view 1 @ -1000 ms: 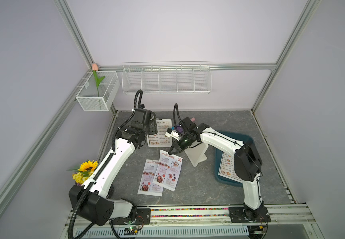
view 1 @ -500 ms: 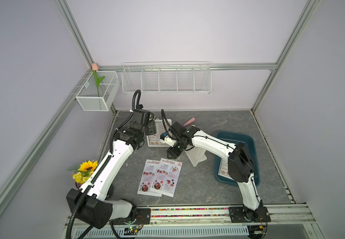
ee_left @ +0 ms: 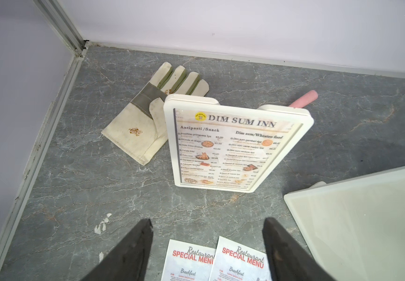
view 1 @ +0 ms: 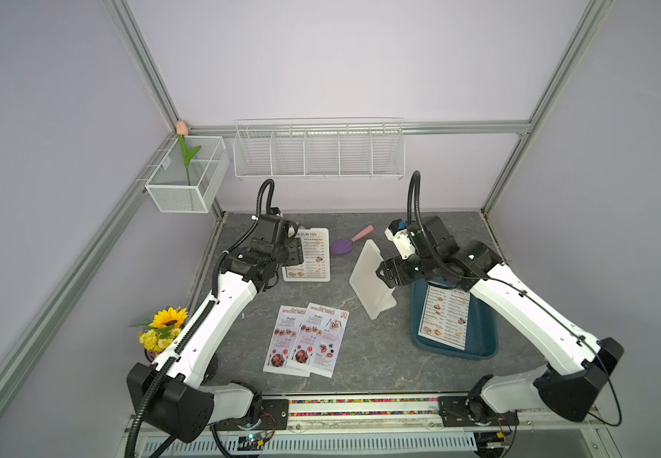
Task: Replace the menus in the menu holders
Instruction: Place the menu on the menu, then move the menu holder to the center of the board.
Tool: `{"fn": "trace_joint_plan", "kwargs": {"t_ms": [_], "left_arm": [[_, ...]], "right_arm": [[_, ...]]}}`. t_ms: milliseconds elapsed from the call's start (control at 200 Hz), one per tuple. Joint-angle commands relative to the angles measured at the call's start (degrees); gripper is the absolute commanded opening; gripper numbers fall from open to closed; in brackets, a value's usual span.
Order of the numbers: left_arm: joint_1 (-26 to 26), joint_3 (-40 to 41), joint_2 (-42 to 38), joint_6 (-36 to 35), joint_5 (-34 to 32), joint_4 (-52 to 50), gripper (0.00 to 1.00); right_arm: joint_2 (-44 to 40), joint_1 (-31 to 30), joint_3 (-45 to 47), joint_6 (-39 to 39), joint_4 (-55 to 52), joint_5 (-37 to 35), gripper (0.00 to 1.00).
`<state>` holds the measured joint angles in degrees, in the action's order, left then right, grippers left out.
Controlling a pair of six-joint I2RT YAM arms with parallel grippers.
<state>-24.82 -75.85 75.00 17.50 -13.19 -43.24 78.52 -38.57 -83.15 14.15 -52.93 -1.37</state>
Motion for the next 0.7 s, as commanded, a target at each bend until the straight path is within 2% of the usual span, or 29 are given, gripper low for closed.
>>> {"fn": "trace_joint_plan", "kwargs": {"t_ms": [0, 140, 280, 405, 695], "left_arm": [[-1.1, -1.3, -0.6, 0.6, 0.7, -0.3, 0.74], [-2.8, -2.7, 0.6, 0.5, 0.6, -0.3, 0.74], [-3.8, -3.7, 1.0, 0.5, 0.4, -0.2, 0.74], [-3.8, -4.4, 1.1, 0.3, 0.4, -0.3, 0.74], [-3.9, -4.5, 1.8, 0.4, 0.3, 0.1, 0.74]], "right_arm": [[-1.2, 1.0, 4.4, 3.6, -2.7, -2.6, 0.86], [0.5, 1.1, 6.7, 2.4, 0.6, -2.0, 0.85], [3.5, 2.3, 7.4, -0.2, 4.1, -4.6, 0.82], [5.4, 3.3, 7.1, -6.9, 9.6, -6.0, 0.78], [13.6, 5.2, 2.8, -18.7, 17.5, -9.2, 0.78]]}}
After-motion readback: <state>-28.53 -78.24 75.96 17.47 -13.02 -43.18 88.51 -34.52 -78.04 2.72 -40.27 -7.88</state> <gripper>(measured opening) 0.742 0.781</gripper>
